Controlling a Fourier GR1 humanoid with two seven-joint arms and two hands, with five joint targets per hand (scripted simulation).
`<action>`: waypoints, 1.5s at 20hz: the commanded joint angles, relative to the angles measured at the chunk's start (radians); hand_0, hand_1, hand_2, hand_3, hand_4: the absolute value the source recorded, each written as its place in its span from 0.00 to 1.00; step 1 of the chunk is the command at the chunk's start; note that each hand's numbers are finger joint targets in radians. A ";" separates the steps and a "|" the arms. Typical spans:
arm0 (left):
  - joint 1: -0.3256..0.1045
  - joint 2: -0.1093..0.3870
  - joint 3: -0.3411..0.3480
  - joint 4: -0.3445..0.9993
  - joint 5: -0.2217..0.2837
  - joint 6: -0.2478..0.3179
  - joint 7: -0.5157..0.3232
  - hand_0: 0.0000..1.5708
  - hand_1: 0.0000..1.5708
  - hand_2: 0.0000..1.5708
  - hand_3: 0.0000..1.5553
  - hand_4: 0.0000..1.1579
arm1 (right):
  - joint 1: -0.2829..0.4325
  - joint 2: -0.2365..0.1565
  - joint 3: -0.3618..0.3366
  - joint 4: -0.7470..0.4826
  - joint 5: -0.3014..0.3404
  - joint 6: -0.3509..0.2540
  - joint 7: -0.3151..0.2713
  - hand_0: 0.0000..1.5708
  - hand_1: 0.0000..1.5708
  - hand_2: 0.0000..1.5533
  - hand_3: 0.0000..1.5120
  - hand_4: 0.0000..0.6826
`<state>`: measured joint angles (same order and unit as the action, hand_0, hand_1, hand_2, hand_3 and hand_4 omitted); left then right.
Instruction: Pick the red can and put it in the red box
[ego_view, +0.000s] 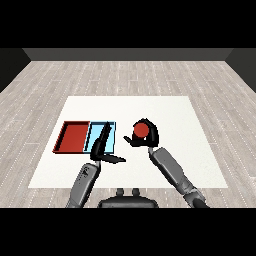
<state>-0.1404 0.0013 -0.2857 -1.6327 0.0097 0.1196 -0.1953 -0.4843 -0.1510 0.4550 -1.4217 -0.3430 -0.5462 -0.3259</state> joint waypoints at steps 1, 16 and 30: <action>-0.052 -0.001 0.014 0.136 0.017 -0.012 -0.047 0.00 0.00 0.00 0.00 0.00 | 0.091 0.015 0.009 -0.107 0.060 -0.002 -0.003 0.92 0.92 0.92 0.93 0.91; -0.125 -0.001 -0.064 0.227 0.098 0.069 -0.005 0.00 0.00 0.00 0.00 0.00 | 0.038 0.125 -0.139 -0.062 0.186 0.177 0.049 0.93 0.93 0.92 0.92 0.96; -0.139 -0.001 -0.234 0.302 0.203 0.168 -0.096 0.00 0.00 0.00 0.00 0.00 | 0.127 0.151 0.046 -0.155 0.153 0.063 0.007 0.94 0.94 0.92 0.93 0.94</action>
<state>-0.2993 0.0000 -0.4753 -1.3267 0.1993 0.2769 -0.2691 -0.3666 -0.0023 0.4682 -1.5532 -0.1716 -0.4638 -0.3204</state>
